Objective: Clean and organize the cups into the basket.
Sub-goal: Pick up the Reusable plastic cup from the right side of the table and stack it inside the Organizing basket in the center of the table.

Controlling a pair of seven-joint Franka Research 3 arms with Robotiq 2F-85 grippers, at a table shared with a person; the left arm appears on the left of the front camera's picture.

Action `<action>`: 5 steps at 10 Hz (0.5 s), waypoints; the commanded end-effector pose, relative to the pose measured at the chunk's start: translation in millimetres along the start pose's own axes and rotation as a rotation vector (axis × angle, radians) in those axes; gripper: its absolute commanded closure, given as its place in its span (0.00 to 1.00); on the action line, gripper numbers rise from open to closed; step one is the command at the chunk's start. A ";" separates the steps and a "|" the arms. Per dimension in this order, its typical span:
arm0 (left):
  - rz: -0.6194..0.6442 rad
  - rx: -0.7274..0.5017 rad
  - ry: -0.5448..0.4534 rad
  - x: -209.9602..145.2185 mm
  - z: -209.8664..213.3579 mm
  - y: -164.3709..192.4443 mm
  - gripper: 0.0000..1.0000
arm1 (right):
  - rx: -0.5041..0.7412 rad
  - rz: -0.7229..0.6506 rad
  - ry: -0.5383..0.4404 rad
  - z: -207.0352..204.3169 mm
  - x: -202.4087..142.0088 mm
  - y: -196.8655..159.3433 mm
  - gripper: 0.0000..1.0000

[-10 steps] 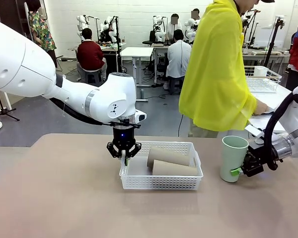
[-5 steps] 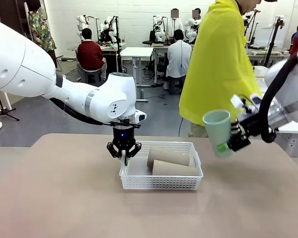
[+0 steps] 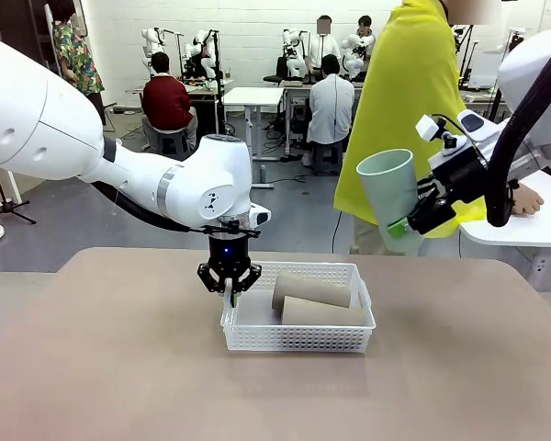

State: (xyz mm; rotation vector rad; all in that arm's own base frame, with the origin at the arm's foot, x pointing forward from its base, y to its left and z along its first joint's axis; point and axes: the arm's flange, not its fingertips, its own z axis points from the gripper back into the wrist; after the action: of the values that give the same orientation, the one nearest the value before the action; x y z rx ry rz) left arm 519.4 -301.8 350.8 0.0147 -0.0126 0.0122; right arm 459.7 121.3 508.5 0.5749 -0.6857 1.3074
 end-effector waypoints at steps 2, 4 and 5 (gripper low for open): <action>-0.004 0.006 0.002 -2.2 -1.1 -0.4 1.00 | 0.000 0.000 0.000 0.0 0.0 0.0 0.79; -0.004 0.006 0.002 -2.2 -1.1 -0.4 1.00 | 0.000 0.000 0.000 0.0 0.0 0.0 0.79; -0.004 0.006 0.002 -2.2 -1.1 -0.4 1.00 | 0.000 0.000 0.000 0.0 0.0 0.0 0.79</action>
State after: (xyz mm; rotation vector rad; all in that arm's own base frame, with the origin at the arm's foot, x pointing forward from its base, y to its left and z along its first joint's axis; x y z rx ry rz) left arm 519.4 -301.8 350.8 0.0147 -0.0126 0.0122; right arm 458.8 120.9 506.7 0.5700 -0.6846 1.2890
